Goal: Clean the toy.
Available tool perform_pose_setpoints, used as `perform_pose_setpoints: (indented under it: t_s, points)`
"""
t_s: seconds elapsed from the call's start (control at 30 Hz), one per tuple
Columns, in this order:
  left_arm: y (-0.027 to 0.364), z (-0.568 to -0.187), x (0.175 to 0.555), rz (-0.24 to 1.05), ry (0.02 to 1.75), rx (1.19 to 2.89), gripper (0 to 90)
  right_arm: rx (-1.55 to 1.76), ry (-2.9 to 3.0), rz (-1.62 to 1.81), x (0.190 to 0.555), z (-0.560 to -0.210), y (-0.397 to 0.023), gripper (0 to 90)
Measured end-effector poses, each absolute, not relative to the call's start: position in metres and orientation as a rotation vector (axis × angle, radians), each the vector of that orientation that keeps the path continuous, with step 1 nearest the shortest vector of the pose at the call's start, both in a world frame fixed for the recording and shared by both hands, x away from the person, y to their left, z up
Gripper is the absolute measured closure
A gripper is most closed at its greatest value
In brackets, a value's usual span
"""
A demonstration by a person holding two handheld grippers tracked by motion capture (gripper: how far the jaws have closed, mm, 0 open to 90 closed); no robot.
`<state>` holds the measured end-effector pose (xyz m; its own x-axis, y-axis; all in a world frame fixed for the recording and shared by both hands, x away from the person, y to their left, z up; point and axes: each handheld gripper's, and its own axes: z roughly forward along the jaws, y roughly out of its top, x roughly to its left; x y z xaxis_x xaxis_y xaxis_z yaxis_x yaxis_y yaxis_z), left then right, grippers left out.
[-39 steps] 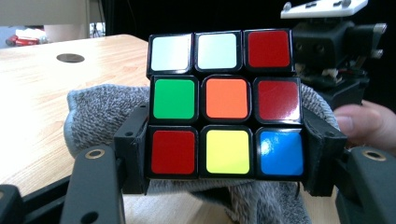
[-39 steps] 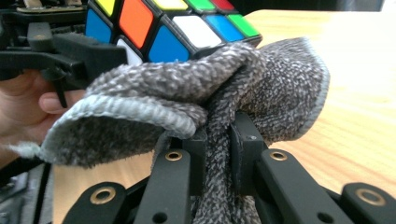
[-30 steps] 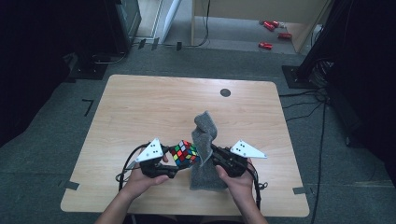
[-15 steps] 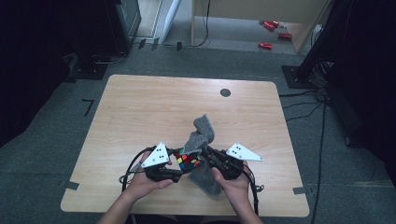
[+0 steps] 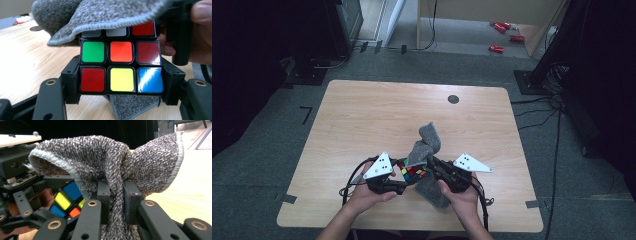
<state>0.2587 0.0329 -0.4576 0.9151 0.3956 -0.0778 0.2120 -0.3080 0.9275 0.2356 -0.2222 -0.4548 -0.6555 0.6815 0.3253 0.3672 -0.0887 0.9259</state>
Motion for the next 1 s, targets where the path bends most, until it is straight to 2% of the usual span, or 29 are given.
perform_pose_setpoints:
  t_s: [0.27,0.57,0.83,1.0]
  points:
    - [0.026,-0.458,0.254,0.23,0.43,1.915,34.6,1.108,1.918,1.934,0.227,-0.438,-0.215,79.3]
    - [0.031,-0.456,0.256,0.247,0.457,1.899,34.6,1.204,1.941,1.833,0.237,-0.452,-0.223,79.2]
    - [0.024,-0.457,0.252,0.247,0.429,1.91,34.6,1.113,1.938,1.887,0.227,-0.433,-0.216,79.0]
    - [0.031,-0.452,0.254,0.237,0.436,1.878,34.6,1.177,1.926,1.853,0.234,-0.444,-0.223,79.0]
